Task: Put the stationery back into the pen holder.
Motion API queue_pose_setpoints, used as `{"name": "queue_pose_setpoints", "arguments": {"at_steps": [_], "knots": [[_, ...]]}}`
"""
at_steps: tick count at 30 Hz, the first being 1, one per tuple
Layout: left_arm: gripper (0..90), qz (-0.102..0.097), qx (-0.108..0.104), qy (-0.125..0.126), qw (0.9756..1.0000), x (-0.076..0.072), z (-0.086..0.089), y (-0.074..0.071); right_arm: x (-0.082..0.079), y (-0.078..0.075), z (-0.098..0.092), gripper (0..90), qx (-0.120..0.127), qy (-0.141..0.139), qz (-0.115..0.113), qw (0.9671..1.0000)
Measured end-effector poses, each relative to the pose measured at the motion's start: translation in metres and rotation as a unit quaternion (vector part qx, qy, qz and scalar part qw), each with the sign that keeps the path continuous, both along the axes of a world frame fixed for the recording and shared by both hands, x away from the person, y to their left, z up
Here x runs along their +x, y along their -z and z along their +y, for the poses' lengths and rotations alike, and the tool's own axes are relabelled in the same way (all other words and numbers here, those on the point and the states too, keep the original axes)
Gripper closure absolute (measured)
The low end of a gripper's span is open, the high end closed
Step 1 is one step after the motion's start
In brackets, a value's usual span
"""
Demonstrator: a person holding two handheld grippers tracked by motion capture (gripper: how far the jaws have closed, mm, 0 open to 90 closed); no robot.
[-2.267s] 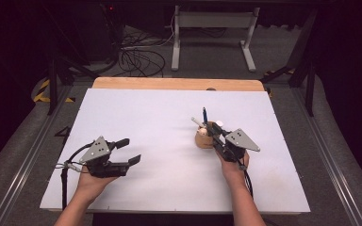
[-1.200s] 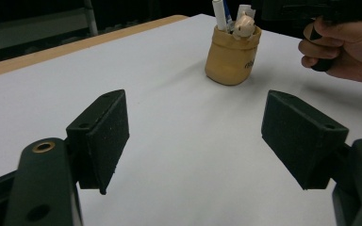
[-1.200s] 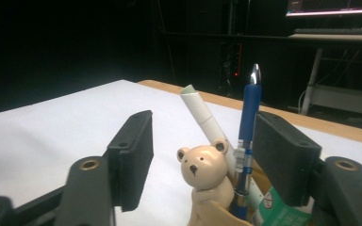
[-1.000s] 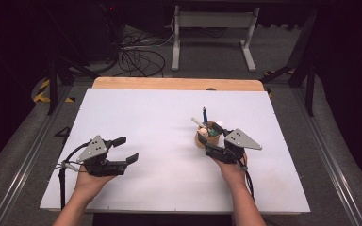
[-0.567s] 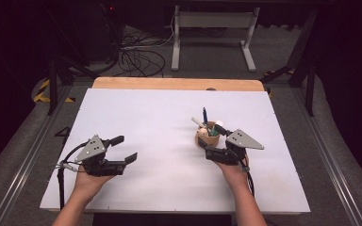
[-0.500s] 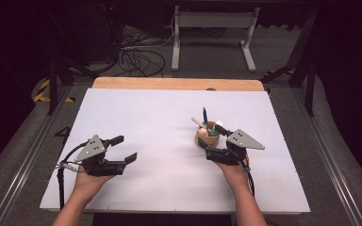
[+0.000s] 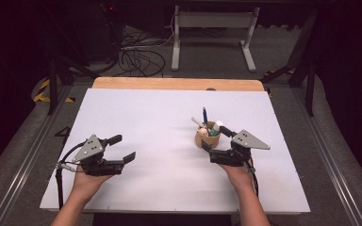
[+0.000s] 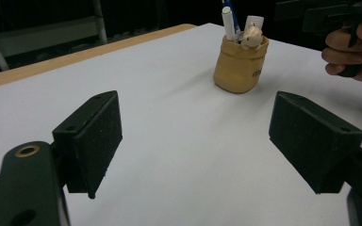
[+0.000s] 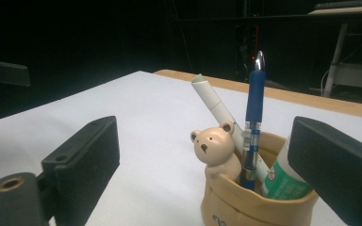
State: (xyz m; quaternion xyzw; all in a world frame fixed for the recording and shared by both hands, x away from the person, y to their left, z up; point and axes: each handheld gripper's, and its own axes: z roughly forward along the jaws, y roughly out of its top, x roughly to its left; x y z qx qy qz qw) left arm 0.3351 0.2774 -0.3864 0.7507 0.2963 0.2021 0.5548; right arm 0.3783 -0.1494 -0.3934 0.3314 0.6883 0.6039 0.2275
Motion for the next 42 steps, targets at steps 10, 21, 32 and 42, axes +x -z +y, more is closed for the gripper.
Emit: {"name": "queue_pose_setpoints", "arguments": {"at_steps": [10, 21, 32, 42], "knots": [[17.8, -0.003, 0.002, -0.001, 1.0, 0.0, 0.001, -0.001, -0.004, 0.0, -0.011, 7.2, -0.001, 0.001, 0.009, 1.0], [17.3, -0.003, -0.002, -0.005, 1.0, -0.001, 0.004, -0.002, -0.006, 0.002, -0.021, 4.2, -0.003, 0.0, 0.021, 0.9998], [16.3, -0.006, -0.006, -0.007, 0.9999, -0.002, 0.004, -0.002, -0.01, 0.003, -0.033, 1.6, -0.001, 0.008, 0.028, 0.9996], [15.5, -0.004, -0.009, -0.004, 0.9999, -0.001, 0.004, -0.003, -0.012, 0.004, -0.045, 0.1, 0.006, 0.016, 0.036, 0.9992]]}}
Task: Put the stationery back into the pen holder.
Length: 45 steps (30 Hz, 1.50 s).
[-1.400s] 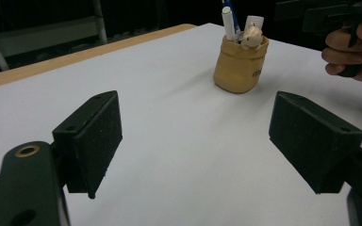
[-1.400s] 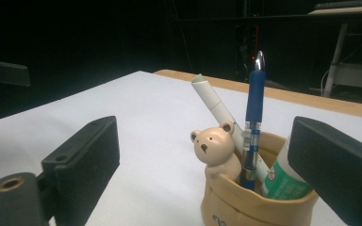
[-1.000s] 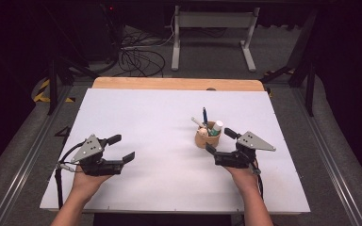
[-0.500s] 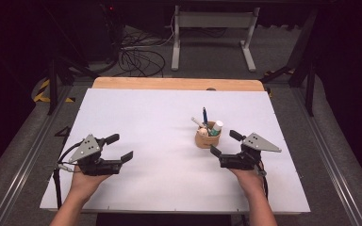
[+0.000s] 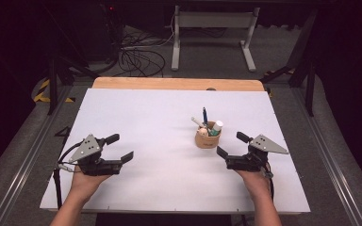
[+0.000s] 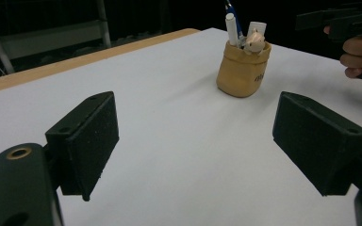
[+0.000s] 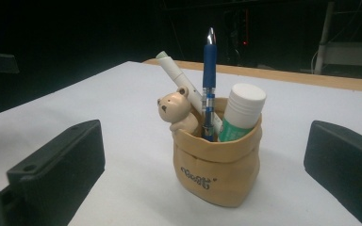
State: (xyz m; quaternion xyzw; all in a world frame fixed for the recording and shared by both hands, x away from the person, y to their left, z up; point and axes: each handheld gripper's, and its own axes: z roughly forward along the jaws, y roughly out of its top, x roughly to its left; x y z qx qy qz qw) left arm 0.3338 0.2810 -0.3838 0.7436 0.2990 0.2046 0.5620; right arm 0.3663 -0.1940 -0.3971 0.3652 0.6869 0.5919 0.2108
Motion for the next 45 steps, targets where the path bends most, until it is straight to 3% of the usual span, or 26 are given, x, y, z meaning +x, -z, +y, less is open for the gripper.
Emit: {"name": "queue_pose_setpoints", "arguments": {"at_steps": [45], "knots": [[14.2, 0.001, 0.002, -0.004, 1.0, 0.0, 0.002, 0.0, -0.01, 0.006, -0.037, 0.2, 0.003, 0.048, 0.015, 0.9988]]}}
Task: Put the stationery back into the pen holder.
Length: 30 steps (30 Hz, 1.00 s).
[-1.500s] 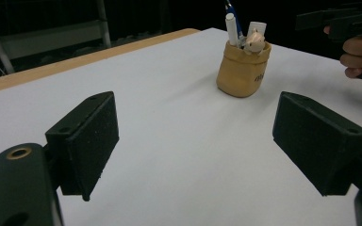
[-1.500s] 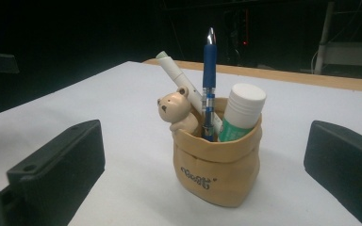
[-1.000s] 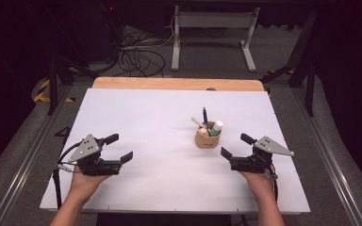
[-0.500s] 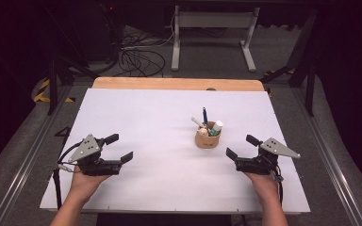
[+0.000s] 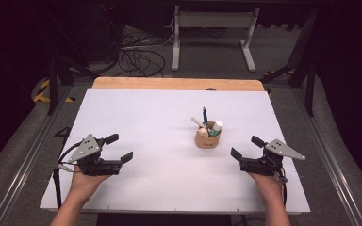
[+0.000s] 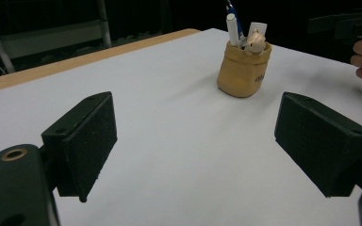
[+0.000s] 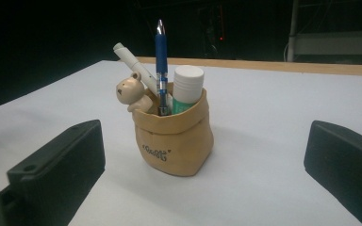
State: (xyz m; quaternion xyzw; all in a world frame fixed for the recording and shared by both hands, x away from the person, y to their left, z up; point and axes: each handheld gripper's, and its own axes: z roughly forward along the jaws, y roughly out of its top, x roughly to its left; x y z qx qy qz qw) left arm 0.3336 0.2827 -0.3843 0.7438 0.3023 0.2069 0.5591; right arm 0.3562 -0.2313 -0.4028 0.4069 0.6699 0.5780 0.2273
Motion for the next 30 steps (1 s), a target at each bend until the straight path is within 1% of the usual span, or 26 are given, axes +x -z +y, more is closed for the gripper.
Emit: {"name": "queue_pose_setpoints", "arguments": {"at_steps": [7, 16, 18, 19, 23, 25, 30], "knots": [[14.2, 0.002, -0.003, -0.002, 1.0, -0.0002, 0.0005, 0.0003, -0.0003, 0.0005, -0.002, 0.2, 0.003, 0.004, 0.001, 1.0], [14.2, 0.003, -0.003, -0.002, 1.0, 0.0, 0.001, 0.0006, 0.0008, 0.0022, -0.0025, 0.4, 0.0, 0.007, 0.002, 1.0], [14.2, 0.004, -0.002, -0.002, 1.0, 0.0001, 0.0009, 0.0008, 0.0011, 0.0028, -0.0025, 0.4, -0.001, 0.008, 0.003, 1.0], [14.2, 0.001, 0.003, -0.002, 1.0, 0.0006, 0.0016, 0.0006, 0.0013, 0.0031, -0.0025, 0.4, -0.001, 0.008, 0.003, 1.0], [14.1, 0.003, 0.002, -0.003, 1.0, 0.0009, 0.0014, 0.0012, -0.0001, 0.003, -0.0026, 0.9, -0.011, 0.019, -0.007, 0.9997], [14.1, 0.003, 0.001, -0.004, 1.0, 0.0012, 0.0015, 0.0017, -0.0004, 0.0024, -0.0036, 0.9, -0.01, 0.022, -0.012, 0.9996], [14.1, 0.006, 0.0, -0.004, 1.0, 0.0012, 0.0012, 0.0022, -0.0003, 0.0027, -0.0038, 1.0, -0.008, 0.021, -0.01, 0.9997]]}}
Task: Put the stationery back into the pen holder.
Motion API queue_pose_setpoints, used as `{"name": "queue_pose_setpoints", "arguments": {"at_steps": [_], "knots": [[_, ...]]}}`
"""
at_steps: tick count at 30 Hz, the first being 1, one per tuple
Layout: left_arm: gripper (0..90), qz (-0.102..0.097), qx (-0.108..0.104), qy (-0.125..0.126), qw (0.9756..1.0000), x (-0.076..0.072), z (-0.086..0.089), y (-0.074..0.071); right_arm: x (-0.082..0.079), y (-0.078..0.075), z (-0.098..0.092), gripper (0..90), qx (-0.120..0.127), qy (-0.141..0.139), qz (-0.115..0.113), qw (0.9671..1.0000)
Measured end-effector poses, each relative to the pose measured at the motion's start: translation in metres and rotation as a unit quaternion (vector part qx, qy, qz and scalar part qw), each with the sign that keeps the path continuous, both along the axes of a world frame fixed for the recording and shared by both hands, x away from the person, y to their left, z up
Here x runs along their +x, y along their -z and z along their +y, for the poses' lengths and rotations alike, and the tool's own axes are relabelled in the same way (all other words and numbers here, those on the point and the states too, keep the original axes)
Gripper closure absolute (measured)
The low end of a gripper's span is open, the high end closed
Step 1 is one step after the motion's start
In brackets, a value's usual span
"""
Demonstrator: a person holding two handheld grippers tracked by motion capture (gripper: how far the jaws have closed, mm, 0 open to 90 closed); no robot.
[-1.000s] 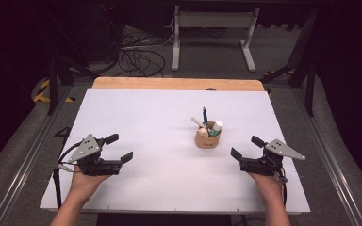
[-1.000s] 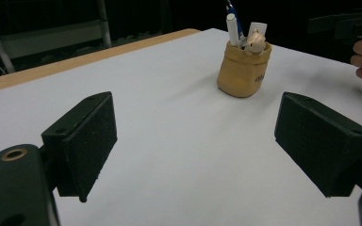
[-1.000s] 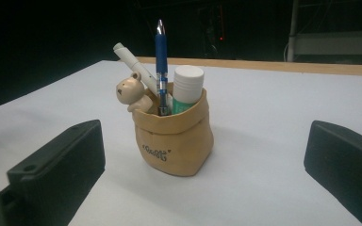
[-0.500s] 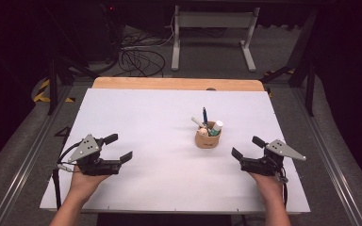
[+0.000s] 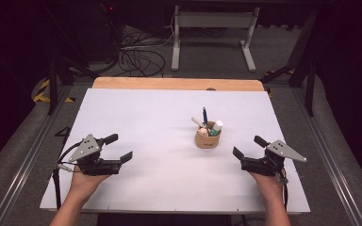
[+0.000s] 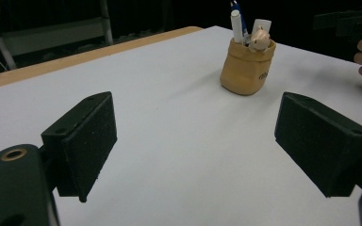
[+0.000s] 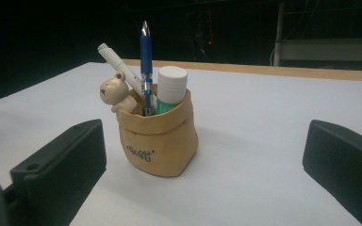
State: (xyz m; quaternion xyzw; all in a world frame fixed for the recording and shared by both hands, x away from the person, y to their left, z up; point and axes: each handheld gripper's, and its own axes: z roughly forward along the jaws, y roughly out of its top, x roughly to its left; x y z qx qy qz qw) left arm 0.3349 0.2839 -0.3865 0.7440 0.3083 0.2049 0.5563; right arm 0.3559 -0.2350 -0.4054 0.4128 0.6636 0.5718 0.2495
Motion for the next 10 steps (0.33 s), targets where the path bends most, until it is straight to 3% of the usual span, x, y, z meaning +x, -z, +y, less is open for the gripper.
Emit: {"name": "queue_pose_setpoints", "arguments": {"at_steps": [10], "knots": [[14.1, -0.001, 0.002, 0.0, 1.0, 0.0012, 0.0005, 0.001, 0.0003, 0.0003, 0.0002, 0.9, -0.002, -0.001, 0.0, 1.0]]}}
